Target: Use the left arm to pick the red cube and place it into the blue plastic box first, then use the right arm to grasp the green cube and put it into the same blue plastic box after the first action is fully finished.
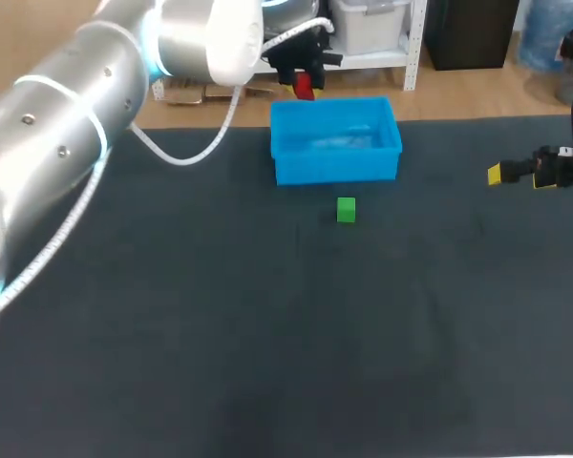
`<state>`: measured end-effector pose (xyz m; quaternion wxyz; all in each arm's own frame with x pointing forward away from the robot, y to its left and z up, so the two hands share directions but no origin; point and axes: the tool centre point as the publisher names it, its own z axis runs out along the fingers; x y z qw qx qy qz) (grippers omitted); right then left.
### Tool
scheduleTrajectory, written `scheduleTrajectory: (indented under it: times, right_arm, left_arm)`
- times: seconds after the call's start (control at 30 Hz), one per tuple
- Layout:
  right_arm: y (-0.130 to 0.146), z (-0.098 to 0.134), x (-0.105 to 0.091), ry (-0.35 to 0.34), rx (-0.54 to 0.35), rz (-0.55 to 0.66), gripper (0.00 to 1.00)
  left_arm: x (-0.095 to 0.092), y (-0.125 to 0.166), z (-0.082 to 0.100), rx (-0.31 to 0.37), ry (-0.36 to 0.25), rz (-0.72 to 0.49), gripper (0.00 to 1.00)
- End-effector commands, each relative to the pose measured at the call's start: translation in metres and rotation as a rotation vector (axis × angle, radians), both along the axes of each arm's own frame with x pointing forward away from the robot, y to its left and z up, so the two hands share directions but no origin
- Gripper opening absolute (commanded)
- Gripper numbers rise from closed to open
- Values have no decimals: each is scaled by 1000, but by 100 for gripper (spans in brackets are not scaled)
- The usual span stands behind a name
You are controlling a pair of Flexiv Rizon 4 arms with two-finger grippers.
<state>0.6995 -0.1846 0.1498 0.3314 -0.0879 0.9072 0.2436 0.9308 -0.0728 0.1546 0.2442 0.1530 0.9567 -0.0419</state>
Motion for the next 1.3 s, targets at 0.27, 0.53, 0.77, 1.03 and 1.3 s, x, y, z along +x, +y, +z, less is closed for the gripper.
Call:
scheduleTrajectory:
  times: [0.27, 0.53, 0.77, 1.03, 1.3]
  right_arm:
    - [0, 0, 0, 1, -1, 0, 100]
    - [0, 0, 0, 1, -1, 0, 100]
    - [0, 0, 0, 1, -1, 0, 100]
    - [0, 0, 0, 1, -1, 0, 100]
    - [0, 0, 0, 1, -1, 0, 100]
  left_arm:
    - [23, -8, -10, 56, 86, 3, 0]
    - [29, -6, -22, 77, 102, 13, 0]
    - [33, -5, -33, 90, 116, 25, 0]
    - [40, -6, -44, 99, 128, 33, 0]
    - [43, -8, -54, 107, 142, 38, 0]
